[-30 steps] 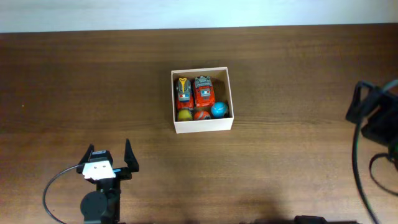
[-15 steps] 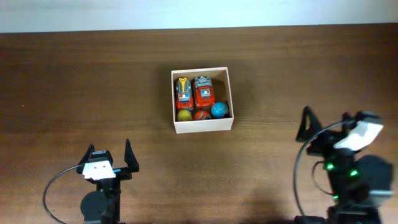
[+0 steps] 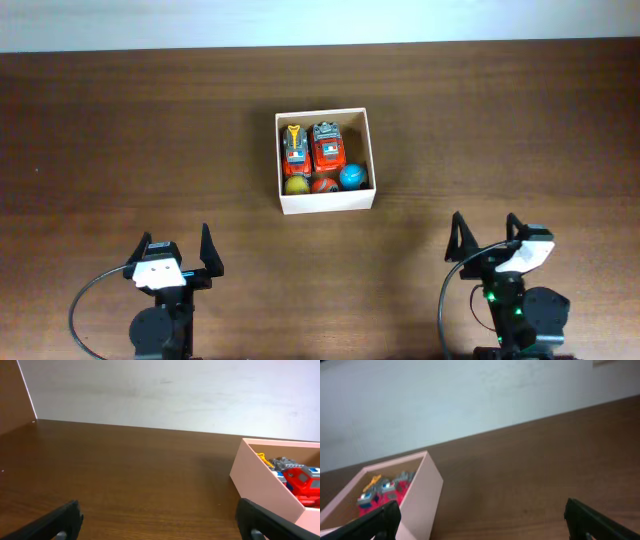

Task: Pack container

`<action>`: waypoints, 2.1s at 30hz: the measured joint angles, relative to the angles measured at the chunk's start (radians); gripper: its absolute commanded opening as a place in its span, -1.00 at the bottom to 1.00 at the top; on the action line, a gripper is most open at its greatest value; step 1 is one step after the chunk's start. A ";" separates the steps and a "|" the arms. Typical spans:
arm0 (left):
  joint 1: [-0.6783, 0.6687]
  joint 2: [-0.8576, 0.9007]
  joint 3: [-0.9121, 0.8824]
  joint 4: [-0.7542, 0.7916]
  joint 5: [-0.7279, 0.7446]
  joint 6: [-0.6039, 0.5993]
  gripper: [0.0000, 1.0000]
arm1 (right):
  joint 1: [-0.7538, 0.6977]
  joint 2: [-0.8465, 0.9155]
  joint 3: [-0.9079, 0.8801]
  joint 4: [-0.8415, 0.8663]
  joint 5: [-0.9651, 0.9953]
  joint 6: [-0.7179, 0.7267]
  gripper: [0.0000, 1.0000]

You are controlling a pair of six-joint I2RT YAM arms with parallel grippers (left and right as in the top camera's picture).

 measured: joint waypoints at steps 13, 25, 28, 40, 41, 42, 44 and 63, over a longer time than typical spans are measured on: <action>0.000 0.000 0.000 0.000 0.000 0.000 0.98 | 0.129 -0.072 -0.084 0.004 -0.019 -0.138 0.98; 0.000 0.000 0.000 0.000 0.000 0.000 0.99 | 0.148 -0.098 -0.084 0.004 -0.019 -0.161 0.98; 0.000 0.000 0.000 0.000 0.000 0.000 0.99 | 0.148 -0.098 -0.084 0.004 -0.019 -0.163 0.98; 0.000 0.000 0.000 0.000 0.000 0.000 0.99 | 0.148 -0.098 -0.084 0.004 -0.019 -0.164 0.98; 0.000 0.000 0.000 0.000 0.000 0.000 0.99 | 0.148 -0.098 -0.084 0.004 -0.019 -0.163 0.98; 0.000 0.000 0.000 0.000 0.000 0.000 0.98 | 0.148 -0.098 -0.084 0.004 -0.019 -0.164 0.97; 0.000 0.000 0.000 0.000 0.000 0.000 0.99 | 0.148 -0.098 -0.084 0.004 -0.019 -0.163 0.98; 0.000 0.000 0.000 0.000 0.000 0.000 0.99 | 0.148 -0.098 -0.084 0.004 -0.019 -0.163 0.98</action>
